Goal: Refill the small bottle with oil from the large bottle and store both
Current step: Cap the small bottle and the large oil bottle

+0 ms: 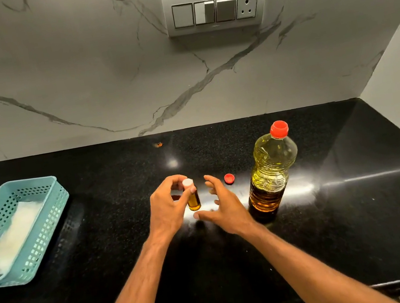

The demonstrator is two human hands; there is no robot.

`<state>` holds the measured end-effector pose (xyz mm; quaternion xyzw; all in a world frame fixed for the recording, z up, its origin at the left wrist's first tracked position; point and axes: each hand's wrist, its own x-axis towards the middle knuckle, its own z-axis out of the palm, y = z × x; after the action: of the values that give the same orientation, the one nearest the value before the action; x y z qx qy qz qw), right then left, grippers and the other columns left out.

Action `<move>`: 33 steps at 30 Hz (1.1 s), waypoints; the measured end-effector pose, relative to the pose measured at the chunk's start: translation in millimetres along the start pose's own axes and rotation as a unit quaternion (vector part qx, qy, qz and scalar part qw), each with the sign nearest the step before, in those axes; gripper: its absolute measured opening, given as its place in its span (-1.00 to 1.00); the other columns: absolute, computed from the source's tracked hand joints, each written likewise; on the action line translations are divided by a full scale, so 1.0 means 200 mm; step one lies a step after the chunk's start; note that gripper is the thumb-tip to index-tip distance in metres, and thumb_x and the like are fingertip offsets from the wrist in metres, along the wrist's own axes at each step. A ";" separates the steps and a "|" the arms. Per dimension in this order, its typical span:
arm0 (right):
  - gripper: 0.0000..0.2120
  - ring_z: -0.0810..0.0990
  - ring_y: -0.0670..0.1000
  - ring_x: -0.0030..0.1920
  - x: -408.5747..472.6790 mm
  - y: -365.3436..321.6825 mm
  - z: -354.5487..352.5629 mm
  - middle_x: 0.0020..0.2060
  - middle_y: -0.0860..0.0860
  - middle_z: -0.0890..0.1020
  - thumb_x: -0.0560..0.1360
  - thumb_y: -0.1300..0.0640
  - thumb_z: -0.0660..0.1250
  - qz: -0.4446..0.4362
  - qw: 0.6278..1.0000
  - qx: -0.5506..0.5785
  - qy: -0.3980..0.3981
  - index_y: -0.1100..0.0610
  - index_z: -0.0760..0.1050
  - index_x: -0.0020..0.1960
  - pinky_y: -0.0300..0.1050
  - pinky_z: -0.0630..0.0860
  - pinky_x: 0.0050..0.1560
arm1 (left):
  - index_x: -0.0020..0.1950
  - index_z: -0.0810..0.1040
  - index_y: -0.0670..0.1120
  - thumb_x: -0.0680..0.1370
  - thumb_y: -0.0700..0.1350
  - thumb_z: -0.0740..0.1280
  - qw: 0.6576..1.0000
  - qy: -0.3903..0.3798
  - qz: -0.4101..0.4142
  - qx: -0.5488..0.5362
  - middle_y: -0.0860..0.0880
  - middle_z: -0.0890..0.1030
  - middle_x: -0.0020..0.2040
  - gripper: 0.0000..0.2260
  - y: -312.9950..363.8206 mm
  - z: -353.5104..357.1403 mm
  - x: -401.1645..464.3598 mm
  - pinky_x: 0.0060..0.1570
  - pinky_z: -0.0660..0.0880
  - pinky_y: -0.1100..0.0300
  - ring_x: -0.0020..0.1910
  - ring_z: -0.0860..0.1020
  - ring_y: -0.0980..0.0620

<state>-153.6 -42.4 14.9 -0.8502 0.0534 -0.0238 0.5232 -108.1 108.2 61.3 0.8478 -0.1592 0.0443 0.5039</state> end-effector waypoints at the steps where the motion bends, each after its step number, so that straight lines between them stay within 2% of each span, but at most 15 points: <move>1: -0.14 0.32 0.01 0.43 0.02 0.03 0.00 0.46 0.03 0.32 0.36 0.03 0.53 0.017 1.000 -0.019 0.015 0.02 0.13 0.51 0.04 0.37 0.38 | 0.02 0.59 -0.04 0.46 -0.12 0.48 1.000 0.016 -0.016 -0.004 0.09 0.64 -0.09 -0.83 -0.03 0.01 0.03 -0.20 0.44 0.50 -0.09 0.59 0.20; 5: -0.34 0.30 0.08 0.43 0.13 0.13 -0.05 0.44 0.10 0.28 0.49 0.12 0.39 0.057 0.990 -0.121 0.055 0.16 0.16 0.49 -0.08 0.29 0.41 | 0.00 0.60 -0.01 0.45 -0.13 0.48 0.997 0.047 -0.064 -0.003 0.12 0.63 -0.12 -0.84 -0.14 0.05 0.15 -0.15 0.44 0.40 -0.12 0.58 0.25; 7: -0.39 0.27 0.12 0.44 0.20 0.16 -0.08 0.44 0.14 0.27 0.51 0.17 0.34 0.071 0.981 -0.165 0.067 0.20 0.17 0.49 -0.05 0.25 0.43 | 0.00 0.59 -0.02 0.46 -0.14 0.48 0.996 0.037 -0.080 -0.001 0.09 0.63 -0.11 -0.83 -0.18 0.07 0.19 -0.14 0.47 0.39 -0.10 0.59 0.23; 10: -0.40 0.07 0.18 0.52 0.29 0.20 -0.09 0.52 0.19 0.11 0.56 0.21 0.25 0.102 0.963 -0.243 0.046 0.18 0.10 0.53 -0.02 0.10 0.49 | -0.02 0.59 -0.01 0.47 -0.16 0.47 0.995 0.023 -0.100 -0.017 0.08 0.63 -0.09 -0.86 -0.22 0.09 0.21 -0.06 0.56 0.33 -0.08 0.59 0.23; 12: -0.42 0.01 0.20 0.53 0.33 0.19 -0.08 0.54 0.19 0.03 0.58 0.23 0.19 0.119 0.948 -0.293 0.029 0.15 0.05 0.54 -0.01 0.08 0.49 | -0.04 0.57 0.05 0.48 -0.14 0.46 0.994 0.020 -0.101 -0.018 0.12 0.63 -0.08 -0.87 -0.24 0.10 0.21 0.02 0.57 0.22 -0.06 0.60 0.23; 13: -0.43 0.02 0.20 0.53 0.34 0.19 -0.07 0.54 0.20 0.04 0.58 0.24 0.17 0.119 0.938 -0.325 0.019 0.15 0.06 0.54 0.00 0.09 0.49 | -0.05 0.57 0.07 0.48 -0.13 0.45 0.995 0.018 -0.099 -0.018 0.13 0.63 -0.08 -0.87 -0.25 0.10 0.21 0.04 0.58 0.19 -0.05 0.60 0.21; 15: -0.47 0.13 0.18 0.48 0.35 0.16 -0.07 0.49 0.23 0.18 0.56 0.29 0.16 0.093 0.909 -0.407 -0.007 0.17 0.13 0.50 -0.01 0.14 0.47 | -0.05 0.56 0.10 0.49 -0.11 0.45 0.995 0.011 -0.094 -0.015 0.13 0.63 -0.06 -0.86 -0.26 0.10 0.21 0.07 0.58 0.15 -0.03 0.60 0.18; 17: -0.59 0.30 0.16 0.36 0.35 0.14 -0.07 0.34 0.20 0.38 0.54 0.33 0.17 0.062 0.881 -0.468 -0.024 0.21 0.29 0.39 -0.03 0.27 0.34 | -0.03 0.56 0.10 0.49 -0.09 0.44 0.996 0.007 -0.089 -0.012 0.14 0.62 -0.04 -0.87 -0.27 0.10 0.21 0.09 0.57 0.13 -0.01 0.60 0.17; 19: -0.66 0.39 0.16 0.26 0.36 0.11 -0.07 0.24 0.16 0.43 0.54 0.36 0.18 0.058 0.872 -0.486 -0.034 0.21 0.38 0.30 -0.04 0.38 0.20 | 0.01 0.57 0.09 0.49 -0.09 0.45 0.996 0.002 -0.087 -0.013 0.15 0.62 -0.02 -0.85 -0.28 0.09 0.21 0.10 0.57 0.11 0.01 0.59 0.18; 22: -0.71 0.48 0.19 0.18 0.32 0.05 -0.05 0.18 0.17 0.46 0.52 0.37 0.20 0.049 0.889 -0.453 -0.038 0.22 0.46 0.21 0.01 0.47 0.09 | 0.22 0.52 0.03 0.44 -0.17 0.49 0.996 -0.019 -0.088 -0.019 0.11 0.60 0.10 -0.62 -0.28 0.08 0.20 0.15 0.53 0.15 0.12 0.57 0.13; 24: -0.77 0.54 0.20 0.10 0.26 -0.01 -0.05 0.13 0.16 0.48 0.55 0.27 0.20 0.017 0.922 -0.386 -0.011 0.20 0.48 0.18 0.03 0.51 0.03 | 0.38 0.42 -0.02 0.43 -0.16 0.50 0.995 -0.009 -0.093 -0.027 0.10 0.51 0.24 -0.46 -0.27 0.07 0.17 0.16 0.47 0.19 0.21 0.49 0.15; 27: -0.75 0.59 0.09 -0.04 0.11 -0.16 -0.13 0.04 0.06 0.49 0.55 0.12 0.25 -0.078 0.966 -0.243 0.045 0.14 0.54 0.19 -0.01 0.56 -0.02 | 0.36 0.42 -0.03 0.47 -0.13 0.45 0.989 0.109 -0.086 -0.045 0.05 0.45 0.30 -0.52 -0.20 0.04 0.10 0.21 0.49 0.06 0.24 0.44 0.13; 30: -0.81 0.58 -0.08 -0.05 -0.07 -0.43 -0.34 -0.01 -0.01 0.53 0.49 0.12 0.40 -0.178 0.973 -0.123 0.076 0.14 0.61 0.09 -0.22 0.58 -0.01 | 0.28 0.45 -0.04 0.52 -0.18 0.40 0.978 0.200 -0.018 -0.062 0.04 0.46 0.25 -0.64 -0.04 0.07 0.04 0.21 0.50 -0.03 0.22 0.46 0.11; 32: -0.84 0.59 -0.08 -0.02 -0.17 -0.61 -0.54 -0.01 0.00 0.57 0.44 0.13 0.45 -0.221 0.966 -0.069 0.111 0.15 0.61 -0.01 -0.26 0.56 0.01 | 0.29 0.45 -0.06 0.52 -0.12 0.38 0.980 0.176 0.048 -0.081 0.05 0.47 0.23 -0.66 0.10 0.13 0.02 0.17 0.50 0.07 0.21 0.47 0.14; 33: -0.83 0.61 -0.07 0.00 -0.20 -0.67 -0.65 -0.01 0.01 0.60 0.42 0.11 0.45 -0.226 0.964 -0.047 0.130 0.15 0.60 -0.03 -0.25 0.57 0.02 | 0.30 0.43 -0.04 0.51 -0.06 0.37 0.984 0.134 0.069 -0.093 0.07 0.48 0.23 -0.62 0.16 0.16 0.01 0.15 0.49 0.13 0.22 0.47 0.15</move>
<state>-196.8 -92.9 193.7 -0.8532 -0.0717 -0.2498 0.4521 -119.2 64.9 73.6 0.7707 -0.1520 0.1774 0.5928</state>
